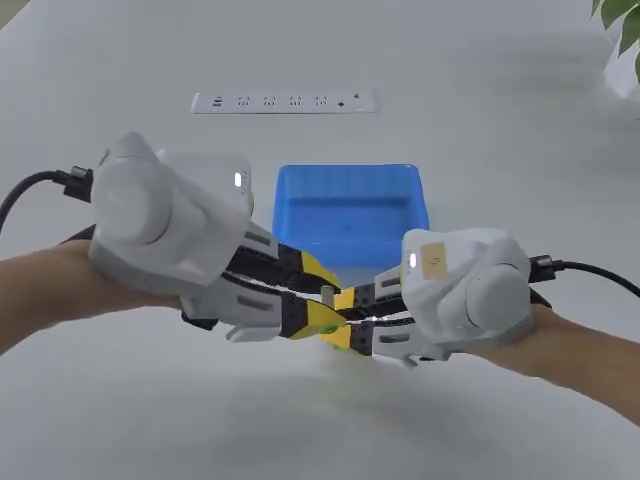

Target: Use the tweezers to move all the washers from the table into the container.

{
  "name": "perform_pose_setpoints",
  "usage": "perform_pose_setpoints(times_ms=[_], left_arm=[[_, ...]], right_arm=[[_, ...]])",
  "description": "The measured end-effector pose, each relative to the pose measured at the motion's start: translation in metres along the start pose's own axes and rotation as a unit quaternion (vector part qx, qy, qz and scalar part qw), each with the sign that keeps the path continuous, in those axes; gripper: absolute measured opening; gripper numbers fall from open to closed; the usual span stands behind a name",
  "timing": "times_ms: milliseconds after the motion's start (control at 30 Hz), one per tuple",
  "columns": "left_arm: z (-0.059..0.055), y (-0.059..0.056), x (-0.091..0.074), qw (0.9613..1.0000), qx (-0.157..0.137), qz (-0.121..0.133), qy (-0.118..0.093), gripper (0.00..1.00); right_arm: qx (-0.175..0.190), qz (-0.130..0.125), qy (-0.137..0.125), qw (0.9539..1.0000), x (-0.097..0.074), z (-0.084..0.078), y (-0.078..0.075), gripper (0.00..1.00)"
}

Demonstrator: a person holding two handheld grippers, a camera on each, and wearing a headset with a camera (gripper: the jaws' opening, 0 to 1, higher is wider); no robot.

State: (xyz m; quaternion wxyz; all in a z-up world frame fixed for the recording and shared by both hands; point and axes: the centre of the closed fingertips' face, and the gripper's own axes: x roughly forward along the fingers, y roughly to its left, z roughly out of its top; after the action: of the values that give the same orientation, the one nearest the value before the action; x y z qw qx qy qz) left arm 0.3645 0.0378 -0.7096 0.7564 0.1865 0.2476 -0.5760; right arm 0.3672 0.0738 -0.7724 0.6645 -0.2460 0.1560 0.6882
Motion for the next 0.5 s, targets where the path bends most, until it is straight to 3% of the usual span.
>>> perform_pose_setpoints(times_ms=[367, 433, 500], left_arm=[[-0.004, 0.012, -0.021, 0.9985, -0.007, 0.055, -0.002, 0.37], [-0.005, 0.013, -0.027, 0.9976, -0.013, 0.068, -0.009, 0.39], [-0.006, 0.018, -0.033, 0.9956, 0.002, 0.094, -0.007, 0.42]], right_arm=[[0.0, -0.009, -0.003, 1.0, -0.016, 0.006, -0.004, 0.09], [-0.002, -0.011, -0.003, 0.9999, -0.02, 0.009, -0.005, 0.09], [-0.003, -0.011, -0.007, 0.9999, -0.025, 0.014, -0.006, 0.09]])
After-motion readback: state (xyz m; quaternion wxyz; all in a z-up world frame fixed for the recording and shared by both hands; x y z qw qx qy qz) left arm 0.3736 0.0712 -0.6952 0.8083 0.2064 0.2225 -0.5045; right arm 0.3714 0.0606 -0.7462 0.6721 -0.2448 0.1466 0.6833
